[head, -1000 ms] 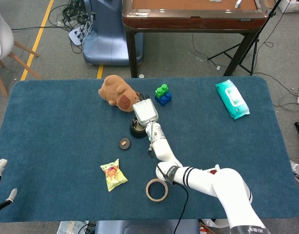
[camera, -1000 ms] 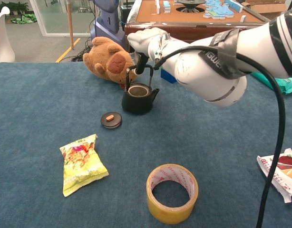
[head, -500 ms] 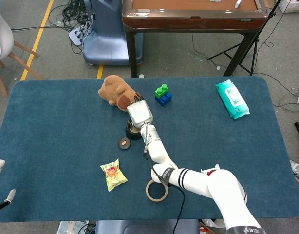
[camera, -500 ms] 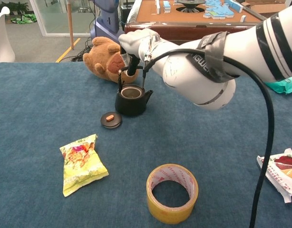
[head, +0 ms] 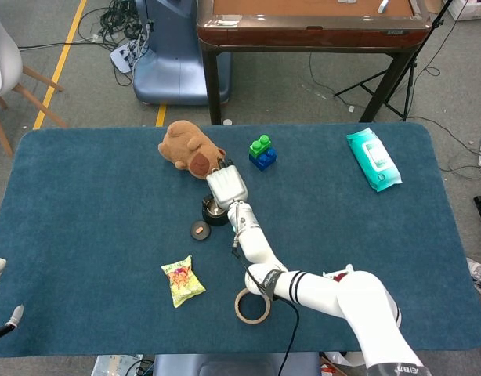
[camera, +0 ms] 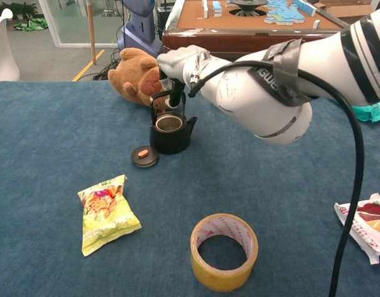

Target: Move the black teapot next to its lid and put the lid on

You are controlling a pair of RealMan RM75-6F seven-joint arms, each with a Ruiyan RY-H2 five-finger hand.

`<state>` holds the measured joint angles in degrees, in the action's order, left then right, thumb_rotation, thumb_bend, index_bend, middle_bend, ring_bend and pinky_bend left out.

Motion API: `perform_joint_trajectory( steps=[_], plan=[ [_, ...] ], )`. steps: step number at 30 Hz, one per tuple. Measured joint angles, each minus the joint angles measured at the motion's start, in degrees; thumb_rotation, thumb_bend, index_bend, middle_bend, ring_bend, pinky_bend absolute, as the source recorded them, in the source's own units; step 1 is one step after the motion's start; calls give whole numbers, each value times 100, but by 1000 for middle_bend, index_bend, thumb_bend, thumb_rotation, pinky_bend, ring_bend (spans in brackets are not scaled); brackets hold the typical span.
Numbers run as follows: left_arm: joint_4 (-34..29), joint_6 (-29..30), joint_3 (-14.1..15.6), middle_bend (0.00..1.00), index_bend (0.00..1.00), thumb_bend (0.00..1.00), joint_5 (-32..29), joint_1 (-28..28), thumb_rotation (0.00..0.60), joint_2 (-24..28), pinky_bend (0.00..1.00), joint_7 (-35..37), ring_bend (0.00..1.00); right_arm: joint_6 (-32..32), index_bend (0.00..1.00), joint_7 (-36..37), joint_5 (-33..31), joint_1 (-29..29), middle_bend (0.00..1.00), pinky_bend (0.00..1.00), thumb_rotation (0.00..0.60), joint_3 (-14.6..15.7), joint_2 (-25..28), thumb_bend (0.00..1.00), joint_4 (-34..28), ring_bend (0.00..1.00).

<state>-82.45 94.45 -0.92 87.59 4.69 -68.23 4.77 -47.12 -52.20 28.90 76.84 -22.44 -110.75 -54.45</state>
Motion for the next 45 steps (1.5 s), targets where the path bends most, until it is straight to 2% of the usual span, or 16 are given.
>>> perform_joint_trajectory(
  steps=[3,11,16,25,35,40,45],
  plan=[
    [22,-17,-1,91,42,278,-10,0,600,-6,61,15,63,70,514,-84,-138,-15,320,192,600,37,75,402,-89,120],
    [51,-43,-13,91,42,278,-2,-22,600,-18,61,39,63,72,393,-259,-349,-34,271,172,600,148,400,260,-587,79],
    [46,-54,-19,91,42,278,1,-32,600,-21,61,18,63,-53,369,-371,-416,-47,261,167,600,262,620,207,-942,72],
    [10,-70,-22,91,42,278,15,-51,600,-8,61,-21,63,-233,365,-377,-308,-165,260,164,600,546,1024,201,-1694,70],
    [-44,-106,-29,91,42,278,56,-104,600,10,61,-75,63,-508,365,-108,322,-522,260,164,600,1045,1534,201,-2729,70],
    [-93,-174,-34,91,44,278,89,-170,600,78,61,-124,63,-729,365,198,755,-712,260,164,600,1129,1665,200,-2909,70],
    [-158,-342,-57,91,56,278,150,-328,600,214,61,-85,63,-1152,362,566,1227,-1086,260,164,600,1200,2037,200,-3319,70]
  ],
)
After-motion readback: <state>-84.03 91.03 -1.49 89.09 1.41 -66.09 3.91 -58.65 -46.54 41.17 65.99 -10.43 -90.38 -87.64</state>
